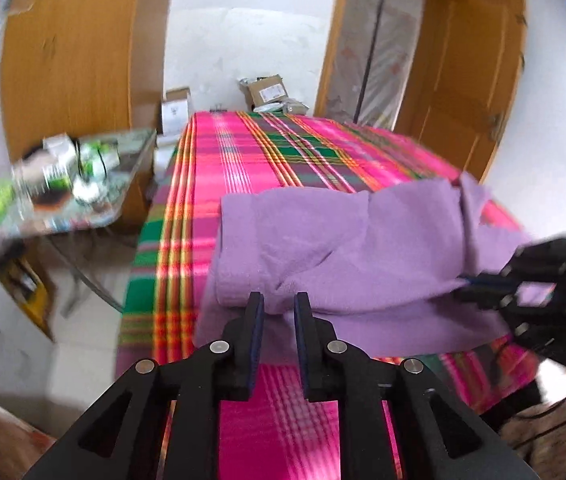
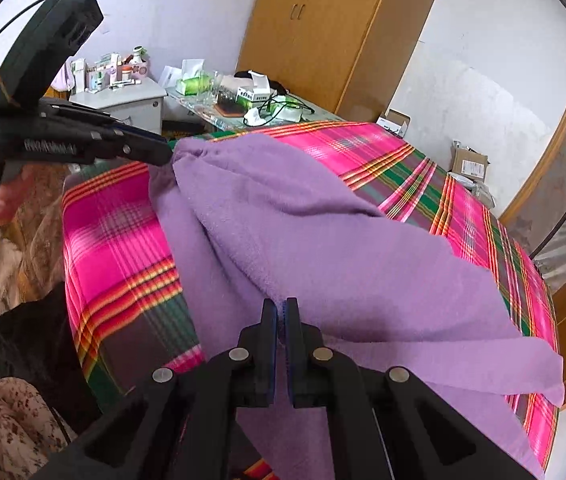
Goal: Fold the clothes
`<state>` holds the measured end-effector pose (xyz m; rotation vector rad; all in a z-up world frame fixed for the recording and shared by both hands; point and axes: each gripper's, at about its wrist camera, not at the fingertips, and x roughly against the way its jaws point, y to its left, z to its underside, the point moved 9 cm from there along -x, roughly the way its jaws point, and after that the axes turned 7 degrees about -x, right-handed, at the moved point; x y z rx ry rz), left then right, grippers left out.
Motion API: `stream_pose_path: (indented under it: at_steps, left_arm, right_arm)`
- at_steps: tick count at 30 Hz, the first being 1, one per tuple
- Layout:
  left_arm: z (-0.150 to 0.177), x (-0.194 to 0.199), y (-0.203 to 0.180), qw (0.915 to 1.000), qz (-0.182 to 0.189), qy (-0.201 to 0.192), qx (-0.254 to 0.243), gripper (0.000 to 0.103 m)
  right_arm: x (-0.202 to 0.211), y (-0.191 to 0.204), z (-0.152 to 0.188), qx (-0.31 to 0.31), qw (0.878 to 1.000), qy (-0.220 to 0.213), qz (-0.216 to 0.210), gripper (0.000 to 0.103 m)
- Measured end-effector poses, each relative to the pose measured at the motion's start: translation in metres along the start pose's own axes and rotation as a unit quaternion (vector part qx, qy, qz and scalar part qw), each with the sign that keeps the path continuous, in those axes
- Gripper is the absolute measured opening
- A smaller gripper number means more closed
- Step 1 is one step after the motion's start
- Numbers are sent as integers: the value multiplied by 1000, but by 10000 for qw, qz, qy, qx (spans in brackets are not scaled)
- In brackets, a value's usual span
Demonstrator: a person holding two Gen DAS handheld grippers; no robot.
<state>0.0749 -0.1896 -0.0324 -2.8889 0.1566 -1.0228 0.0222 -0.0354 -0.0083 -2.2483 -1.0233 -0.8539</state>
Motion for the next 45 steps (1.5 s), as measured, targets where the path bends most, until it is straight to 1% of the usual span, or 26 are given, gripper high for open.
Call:
stream_pose_path:
  at_steps: [2,4,6,9,12,13,14,17,18,21,23,24,26,27,29,31,34,36,39,41,42,45]
  left_arm:
    - [2,-1,5,9991,180,18,394,19]
    - [3,-2,10,9962,357,38,788,21]
    - [4,-4,15,9916,534,57,1181,26]
    - [5,-5,22,9810,796,86,1766,26]
    - [-1,-9,30,9760,785,47,2030,26]
    - [-1,-13,33,9727,784,102,2180,27]
    - [1,-18,37,9675,842,236,2373,29]
    - [9,-32,44,9512,892,563,2899,30]
    - [9,-35,45,9466,933,586,3031,30]
    - [6,-35,47,9391,981,548,3248,30]
    - [3,-38,51,9322,999,521,3439,30]
    - [3,-39,53,9286,992,507,3539,28]
    - [-1,-39,51,9275,997,434,3578,27]
    - [-3,-37,52,9279,972,358,3582,25]
    - [-8,-32,53,9280,934,195,3601,14]
    - [-12,-27,57,9281,897,39,3612,10]
    - [-19,-20,60,9315,790,-149,3549,9]
    - [-21,-15,62,9313,729,-230,3561,9]
    - [-25,-5,64,9357,542,-425,3459,9]
    - [-24,0,66,9374,442,-503,3418,9]
    - [-22,-2,66,9401,338,-472,3360,9]
    - [-8,-16,69,9409,165,-174,3377,9]
  right_arm:
    - [-2,1,4,13,10000,20,12,4]
    - [-3,1,7,-13,10000,40,3,4]
    - [-4,1,9,-23,10000,52,5,4]
    - [-4,2,11,-17,10000,61,18,4]
    - [-1,2,10,-51,10000,27,7,4]
    - [0,1,11,-69,10000,28,3,4]
    - [0,1,11,-84,10000,32,0,4]
    - [-3,2,12,-75,10000,47,14,4]
    - [-3,2,13,-74,10000,56,17,4]
    - [-3,0,13,-101,9999,53,16,4]
    - [-2,-1,12,-101,9999,40,23,4]
    - [-2,-1,12,-110,9999,26,29,4]
    - [0,-1,10,-128,9999,-4,39,4]
    - [1,-1,9,-136,9999,-18,45,4]
    - [3,0,8,-147,9999,-46,56,4]
    - [6,2,5,-132,9999,-88,60,4]
    - [10,3,2,-102,9998,-129,54,4]
    - [15,4,-2,-110,9998,-185,23,4]
    - [24,9,-7,-62,9996,-280,-64,4]
    - [24,12,-6,-3,9996,-249,-124,4]
    - [21,14,-4,19,9997,-193,-155,4]
    - [7,16,6,-8,9997,43,-247,4]
